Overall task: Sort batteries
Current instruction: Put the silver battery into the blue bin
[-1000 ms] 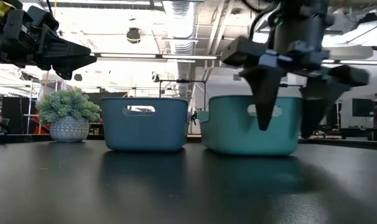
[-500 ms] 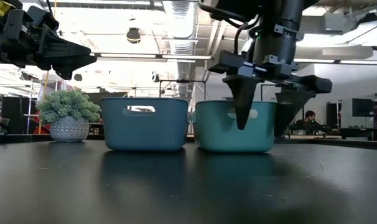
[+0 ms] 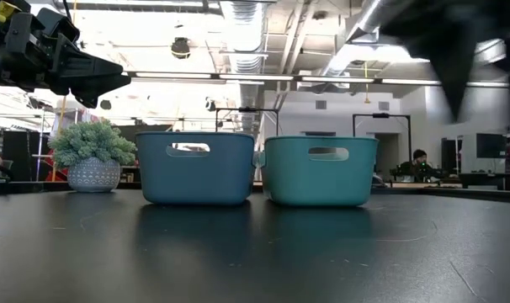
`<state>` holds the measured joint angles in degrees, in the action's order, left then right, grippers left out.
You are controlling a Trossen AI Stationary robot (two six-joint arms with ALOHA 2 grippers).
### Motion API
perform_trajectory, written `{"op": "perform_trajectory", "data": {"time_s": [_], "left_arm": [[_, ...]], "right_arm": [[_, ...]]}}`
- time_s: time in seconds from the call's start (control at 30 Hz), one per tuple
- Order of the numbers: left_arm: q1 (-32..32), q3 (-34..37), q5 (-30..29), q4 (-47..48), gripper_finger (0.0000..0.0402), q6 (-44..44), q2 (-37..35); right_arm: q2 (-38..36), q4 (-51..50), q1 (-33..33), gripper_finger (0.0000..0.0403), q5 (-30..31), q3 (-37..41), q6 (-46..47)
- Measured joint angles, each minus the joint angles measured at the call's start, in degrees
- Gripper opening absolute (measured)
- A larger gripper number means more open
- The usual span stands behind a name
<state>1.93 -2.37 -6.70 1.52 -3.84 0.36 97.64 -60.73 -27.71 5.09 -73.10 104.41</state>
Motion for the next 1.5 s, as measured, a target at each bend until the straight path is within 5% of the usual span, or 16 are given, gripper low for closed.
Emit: {"op": "perform_trajectory", "data": {"time_s": [0.3,0.47,1.07,1.33,1.5], "left_arm": [[0.0,0.0,0.0,0.0,0.0158,0.0,0.0],[0.0,0.0,0.0,0.0,0.0158,0.0,0.0],[0.0,0.0,0.0,0.0,0.0158,0.0,0.0],[0.0,0.0,0.0,0.0,0.0158,0.0,0.0],[0.0,0.0,0.0,0.0,0.0158,0.0,0.0]], "right_arm": [[-1.7,-5.7,-13.5,0.0311,-9.6,0.0,26.5],[-0.5,-4.9,-19.0,0.0311,-15.1,0.3,30.1],[1.4,-5.5,-29.9,0.0311,-20.8,1.0,17.3],[-2.5,11.1,-27.5,0.0311,-21.5,15.0,9.7],[-3.9,13.0,-27.8,0.0311,-21.7,19.8,6.6]]}}
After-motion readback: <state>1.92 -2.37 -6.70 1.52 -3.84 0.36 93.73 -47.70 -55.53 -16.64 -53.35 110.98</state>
